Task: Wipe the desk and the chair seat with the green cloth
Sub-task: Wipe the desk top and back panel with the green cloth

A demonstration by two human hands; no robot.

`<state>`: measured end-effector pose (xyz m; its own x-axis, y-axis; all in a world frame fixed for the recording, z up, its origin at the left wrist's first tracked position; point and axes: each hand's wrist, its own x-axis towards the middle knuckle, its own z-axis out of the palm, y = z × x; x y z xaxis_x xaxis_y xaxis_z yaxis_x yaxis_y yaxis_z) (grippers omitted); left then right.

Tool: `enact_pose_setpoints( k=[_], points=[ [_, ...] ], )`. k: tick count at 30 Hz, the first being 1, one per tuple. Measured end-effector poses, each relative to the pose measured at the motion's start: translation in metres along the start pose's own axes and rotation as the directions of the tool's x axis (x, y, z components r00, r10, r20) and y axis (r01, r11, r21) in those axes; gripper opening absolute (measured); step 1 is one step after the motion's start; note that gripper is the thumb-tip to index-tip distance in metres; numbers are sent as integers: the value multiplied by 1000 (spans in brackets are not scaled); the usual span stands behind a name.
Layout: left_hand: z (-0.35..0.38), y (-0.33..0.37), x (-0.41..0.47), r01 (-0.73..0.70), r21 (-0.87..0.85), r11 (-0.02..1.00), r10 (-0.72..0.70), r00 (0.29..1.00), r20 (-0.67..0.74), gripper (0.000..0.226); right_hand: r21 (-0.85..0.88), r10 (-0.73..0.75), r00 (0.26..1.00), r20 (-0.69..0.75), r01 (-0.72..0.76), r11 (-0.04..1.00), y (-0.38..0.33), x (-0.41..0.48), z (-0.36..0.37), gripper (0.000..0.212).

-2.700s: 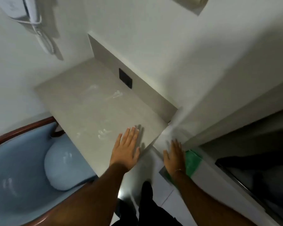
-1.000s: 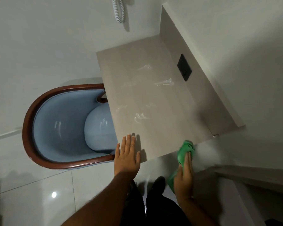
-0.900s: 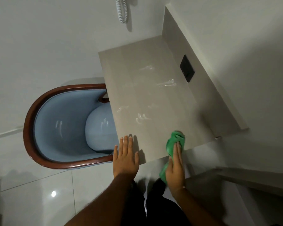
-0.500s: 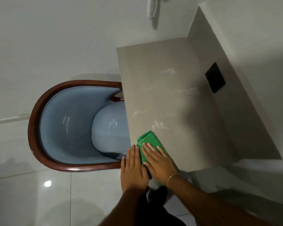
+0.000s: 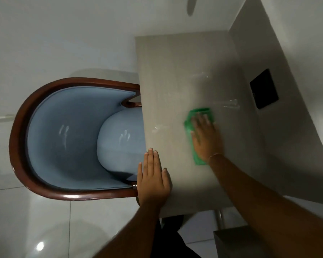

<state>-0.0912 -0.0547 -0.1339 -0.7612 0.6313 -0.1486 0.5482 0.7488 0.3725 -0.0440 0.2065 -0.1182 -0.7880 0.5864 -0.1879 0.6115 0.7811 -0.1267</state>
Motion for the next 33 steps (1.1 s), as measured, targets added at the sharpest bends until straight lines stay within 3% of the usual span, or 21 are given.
enact_pose_setpoints(
  k=[4, 7, 12, 15, 17, 20, 23, 27, 33],
  points=[
    [5, 3, 26, 23, -9, 1000, -23, 999, -47, 71, 71, 417, 907, -59, -413, 908, 71, -15, -10, 66],
    [11, 3, 33, 42, 5, 999, -41, 997, -67, 68, 115, 539, 840, -59, -531, 840, 75, -51, -2, 70],
    [15, 2, 32, 32, -5, 999, -33, 996, -81, 63, 34, 275, 961, -28, -274, 961, 1, -104, 30, 66],
    [15, 0, 34, 23, -15, 1000, -24, 997, -79, 64, 42, 173, 984, -36, -172, 984, -27, -87, 34, 62],
    [16, -3, 33, 15, -13, 1000, -16, 997, -76, 65, 13, 10, 999, -32, -10, 1000, -38, -65, 31, 62],
    [16, -6, 32, 8, -10, 1000, -9, 998, -66, 68, 6, -233, 972, -1, 233, 972, -61, -33, 28, 62],
    [16, -3, 33, 5, -10, 1000, -6, 997, -80, 73, 2, -384, 923, 27, 384, 923, -88, 4, 24, 61],
    [13, -1, 36, 14, -9, 1000, -15, 997, -77, 69, -10, -452, 891, 31, 453, 892, -120, 55, 10, 61],
    [13, -1, 36, 26, 17, 1000, -25, 998, -59, 66, 12, -336, 942, -8, 336, 942, -137, 122, -13, 62]
  ],
)
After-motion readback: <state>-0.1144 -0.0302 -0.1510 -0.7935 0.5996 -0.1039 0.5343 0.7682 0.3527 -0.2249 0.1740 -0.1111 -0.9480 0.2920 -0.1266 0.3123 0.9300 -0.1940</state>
